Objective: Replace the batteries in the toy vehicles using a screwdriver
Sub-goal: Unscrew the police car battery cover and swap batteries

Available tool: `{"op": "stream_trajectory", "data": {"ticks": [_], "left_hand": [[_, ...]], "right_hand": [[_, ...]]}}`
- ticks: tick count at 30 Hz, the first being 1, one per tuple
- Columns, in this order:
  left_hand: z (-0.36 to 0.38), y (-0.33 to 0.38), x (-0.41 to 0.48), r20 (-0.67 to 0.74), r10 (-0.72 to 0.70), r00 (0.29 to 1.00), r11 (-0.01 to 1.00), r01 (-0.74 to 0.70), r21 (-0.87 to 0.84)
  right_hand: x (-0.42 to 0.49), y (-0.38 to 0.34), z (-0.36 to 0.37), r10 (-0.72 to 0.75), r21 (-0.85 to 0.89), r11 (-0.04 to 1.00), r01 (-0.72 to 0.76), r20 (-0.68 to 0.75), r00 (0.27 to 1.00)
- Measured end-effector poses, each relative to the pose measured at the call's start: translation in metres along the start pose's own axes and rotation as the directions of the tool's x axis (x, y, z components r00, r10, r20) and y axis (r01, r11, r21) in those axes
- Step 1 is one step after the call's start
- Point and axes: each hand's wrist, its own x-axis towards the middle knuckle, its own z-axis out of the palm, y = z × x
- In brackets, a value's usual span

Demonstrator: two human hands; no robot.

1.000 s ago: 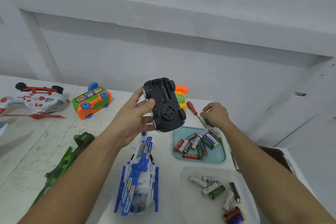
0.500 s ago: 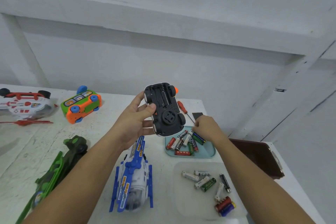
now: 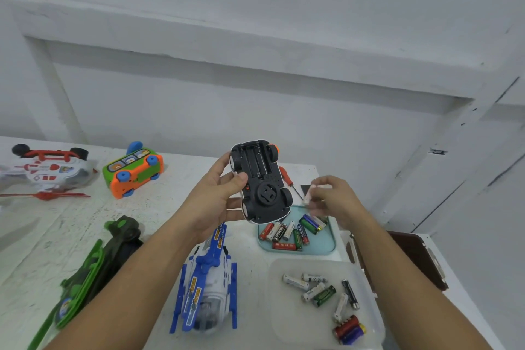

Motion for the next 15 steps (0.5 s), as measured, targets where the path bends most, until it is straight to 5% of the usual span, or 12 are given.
{"op": "stream_trajectory", "data": {"ticks": [3,8,15], "left_hand": [[0.002,-0.001,0.000,-0.003,-0.004,1.000,1.000,0.004,-0.004],[0.005,-0.003,-0.001,-0.005,-0.012,1.000,1.000,0.012,-0.020],[0.013,-0.002,-0.007,0.046,-0.014,0.999,0.994,0.019,-0.110]], "right_hand": [[-0.023,-0.034,-0.003,-0.020,0.283,0.959,0.001,0.065,0.998],[-0.063,-0.078,0.006,-0.293,0.315,0.915,0.251,0.093,0.952],[-0.093,-0.078,0.054,-0.565,-0.081,0.824,0.561,-0.034,0.825]]}}
